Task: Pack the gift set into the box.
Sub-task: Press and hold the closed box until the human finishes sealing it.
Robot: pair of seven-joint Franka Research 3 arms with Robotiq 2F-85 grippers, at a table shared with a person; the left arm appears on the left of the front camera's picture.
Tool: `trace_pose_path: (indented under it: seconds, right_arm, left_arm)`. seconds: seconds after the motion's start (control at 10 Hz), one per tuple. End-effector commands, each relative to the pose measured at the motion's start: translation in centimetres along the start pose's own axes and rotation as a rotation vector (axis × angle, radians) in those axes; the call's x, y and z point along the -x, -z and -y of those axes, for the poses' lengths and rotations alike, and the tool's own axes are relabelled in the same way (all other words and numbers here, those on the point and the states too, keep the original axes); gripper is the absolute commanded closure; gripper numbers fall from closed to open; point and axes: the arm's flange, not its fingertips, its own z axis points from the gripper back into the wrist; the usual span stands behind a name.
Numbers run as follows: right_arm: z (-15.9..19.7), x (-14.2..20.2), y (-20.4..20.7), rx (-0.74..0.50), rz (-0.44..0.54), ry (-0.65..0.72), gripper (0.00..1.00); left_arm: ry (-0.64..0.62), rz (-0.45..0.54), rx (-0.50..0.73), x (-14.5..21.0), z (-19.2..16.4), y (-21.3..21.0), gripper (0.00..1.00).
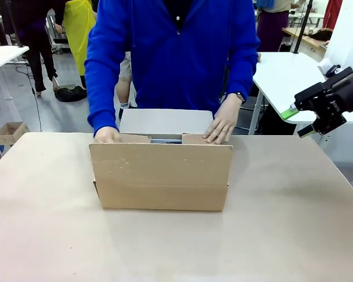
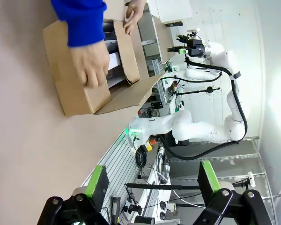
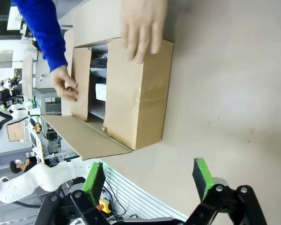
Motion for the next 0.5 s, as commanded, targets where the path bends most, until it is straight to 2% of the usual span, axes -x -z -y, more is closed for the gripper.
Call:
trace_pose_path:
  seconds: [0.0,0.3,0.4]
  right_arm:
    - [0.16,0.05,-0.23,0.0,-0.006,-0.014,0.0]
    - [0.16,0.05,-0.23,0.0,-0.006,-0.014,0.0]
    - [0.16,0.05,-0.23,0.0,-0.006,-0.014,0.0]
  left_arm:
    - [0.012,-0.006,-0.004,0.46,0.05,0.04,0.0]
    - [0.0,0.0,0.0,0.0,0.0,0.0,0.0]
    - [-0.005,0.073,-0.037,0.2,0.12,0.14,0.0]
